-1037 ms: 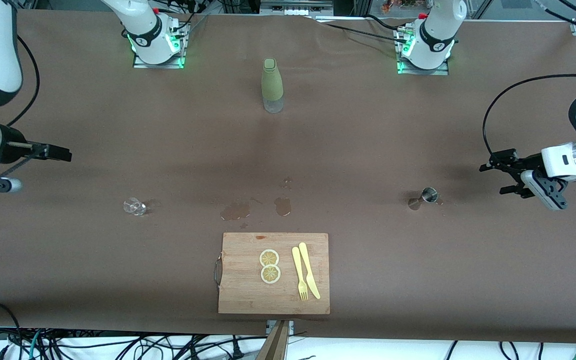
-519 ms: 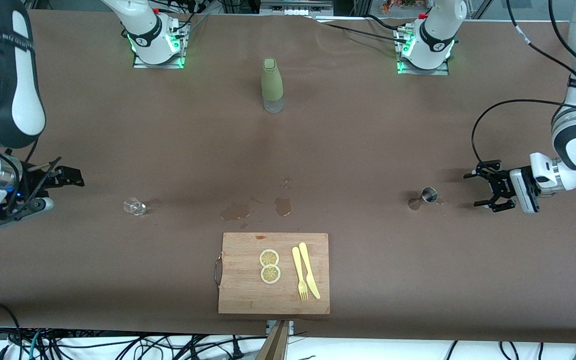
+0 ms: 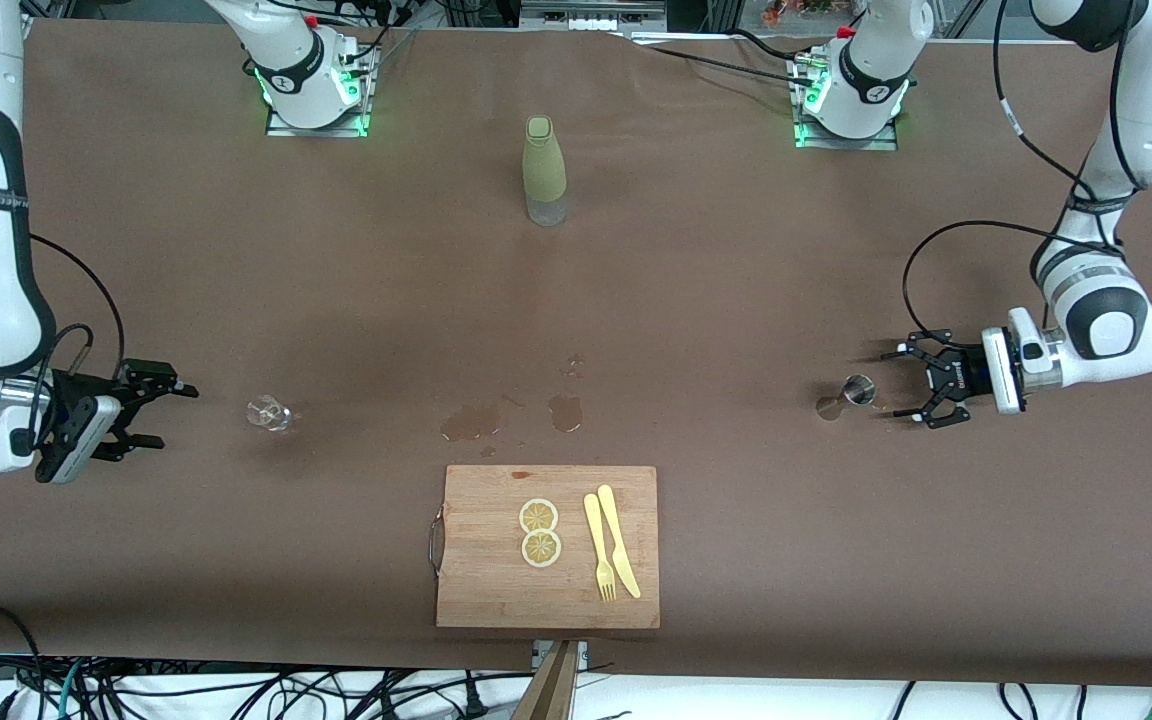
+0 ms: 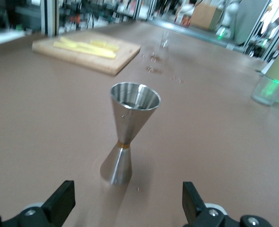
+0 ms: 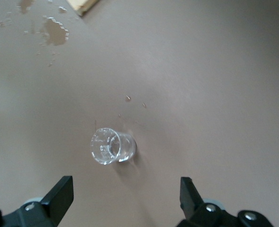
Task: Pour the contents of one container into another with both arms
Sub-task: 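Reach the right gripper to the glass cup while the left gripper reaches the jigger, then grasp the glass cup with the right gripper while the left gripper grasps the jigger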
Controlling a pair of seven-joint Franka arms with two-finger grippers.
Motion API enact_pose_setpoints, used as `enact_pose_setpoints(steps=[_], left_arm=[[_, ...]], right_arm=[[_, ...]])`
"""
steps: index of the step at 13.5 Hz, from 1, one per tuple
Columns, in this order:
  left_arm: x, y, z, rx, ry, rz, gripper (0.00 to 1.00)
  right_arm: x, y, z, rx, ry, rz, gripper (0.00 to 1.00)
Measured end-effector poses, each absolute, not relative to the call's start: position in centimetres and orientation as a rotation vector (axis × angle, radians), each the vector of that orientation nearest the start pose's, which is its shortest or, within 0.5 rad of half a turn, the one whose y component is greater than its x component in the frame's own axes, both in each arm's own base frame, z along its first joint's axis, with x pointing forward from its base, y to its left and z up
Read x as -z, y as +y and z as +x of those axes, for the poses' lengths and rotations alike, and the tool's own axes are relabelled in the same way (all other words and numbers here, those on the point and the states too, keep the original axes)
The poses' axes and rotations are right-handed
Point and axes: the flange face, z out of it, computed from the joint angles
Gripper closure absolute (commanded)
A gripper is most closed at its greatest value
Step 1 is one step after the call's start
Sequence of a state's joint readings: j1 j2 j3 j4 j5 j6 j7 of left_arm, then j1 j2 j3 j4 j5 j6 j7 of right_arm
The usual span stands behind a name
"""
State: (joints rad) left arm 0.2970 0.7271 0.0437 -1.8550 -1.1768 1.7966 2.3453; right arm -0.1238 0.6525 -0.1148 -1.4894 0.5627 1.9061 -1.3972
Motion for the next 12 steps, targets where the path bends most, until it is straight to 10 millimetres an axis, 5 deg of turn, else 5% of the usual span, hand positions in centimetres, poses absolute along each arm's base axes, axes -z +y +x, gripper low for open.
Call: enact_pose_setpoints(steps=[4,10,12], left_arm=[[-9.2,9.8,56.4,-1.044,-1.224,1.628,0.0],[-8.3,6.2,57.7,-1.108,-1.245,1.563,0.09],[-8.1,5.6,57.8,-1.105,-1.251,1.555,0.24]], right_arm=[[-24.7,-10.6,68.3,0.419,-1.379,-2.163,0.0],[-17.5,-11.5,66.4,0.663,-1.488,-1.895,0.0],[-15.8,-12.6,65.6,0.705,-1.493,-1.839,0.0]])
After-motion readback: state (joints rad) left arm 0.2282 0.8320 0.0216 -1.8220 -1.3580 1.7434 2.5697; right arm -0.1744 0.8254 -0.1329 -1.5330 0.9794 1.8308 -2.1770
